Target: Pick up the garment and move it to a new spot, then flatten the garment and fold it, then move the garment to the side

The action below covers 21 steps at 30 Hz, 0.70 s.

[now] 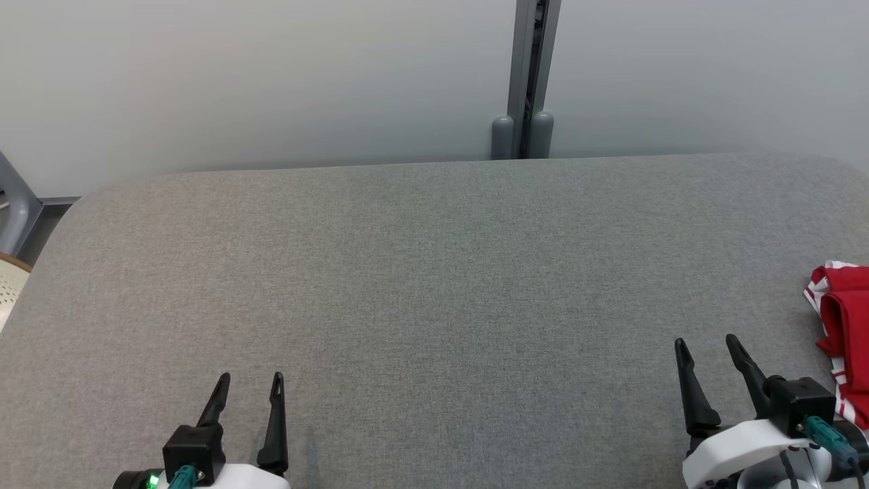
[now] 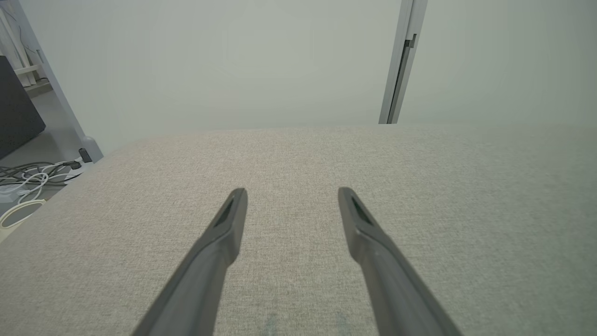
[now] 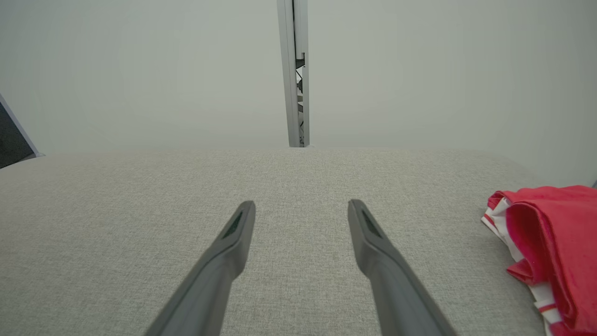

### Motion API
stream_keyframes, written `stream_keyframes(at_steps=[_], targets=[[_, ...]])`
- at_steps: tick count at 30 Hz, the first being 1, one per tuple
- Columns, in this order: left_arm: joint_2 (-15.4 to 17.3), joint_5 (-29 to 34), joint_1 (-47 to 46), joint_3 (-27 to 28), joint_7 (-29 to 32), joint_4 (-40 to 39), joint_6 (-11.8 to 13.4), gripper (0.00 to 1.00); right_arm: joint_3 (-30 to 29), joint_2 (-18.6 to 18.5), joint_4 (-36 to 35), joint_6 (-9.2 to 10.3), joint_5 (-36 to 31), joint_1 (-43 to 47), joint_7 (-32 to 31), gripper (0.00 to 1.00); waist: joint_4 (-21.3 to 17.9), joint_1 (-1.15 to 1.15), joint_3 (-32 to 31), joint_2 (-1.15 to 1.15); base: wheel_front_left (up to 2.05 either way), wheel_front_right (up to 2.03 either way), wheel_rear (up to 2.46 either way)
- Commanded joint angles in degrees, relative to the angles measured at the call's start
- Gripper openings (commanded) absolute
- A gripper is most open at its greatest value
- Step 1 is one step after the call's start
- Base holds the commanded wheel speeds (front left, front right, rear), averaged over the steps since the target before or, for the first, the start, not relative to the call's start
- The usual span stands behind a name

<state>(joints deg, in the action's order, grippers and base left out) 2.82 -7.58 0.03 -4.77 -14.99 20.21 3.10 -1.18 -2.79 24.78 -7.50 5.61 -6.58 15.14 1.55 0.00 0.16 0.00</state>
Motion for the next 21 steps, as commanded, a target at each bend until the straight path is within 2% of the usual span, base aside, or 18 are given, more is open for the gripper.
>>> stream_keyframes(at_steps=[1,21], targets=[[0.2,0.4,0.6,0.3,-0.2,0.1,0.0,1.00,0.1,-0.3,-0.3,0.02,0.3,0.0,-0.1,1.00,0.0,0.00,0.0,0.00,0.00,0.00,0.00],[0.0,-0.2,-0.1,0.3,0.0,0.0,-0.2,1.00,0.9,-0.1,-0.2,0.00,0.4,-0.3,0.0,1.00,-0.3,0.00,0.5,0.00,0.00,0.00,0.00]])
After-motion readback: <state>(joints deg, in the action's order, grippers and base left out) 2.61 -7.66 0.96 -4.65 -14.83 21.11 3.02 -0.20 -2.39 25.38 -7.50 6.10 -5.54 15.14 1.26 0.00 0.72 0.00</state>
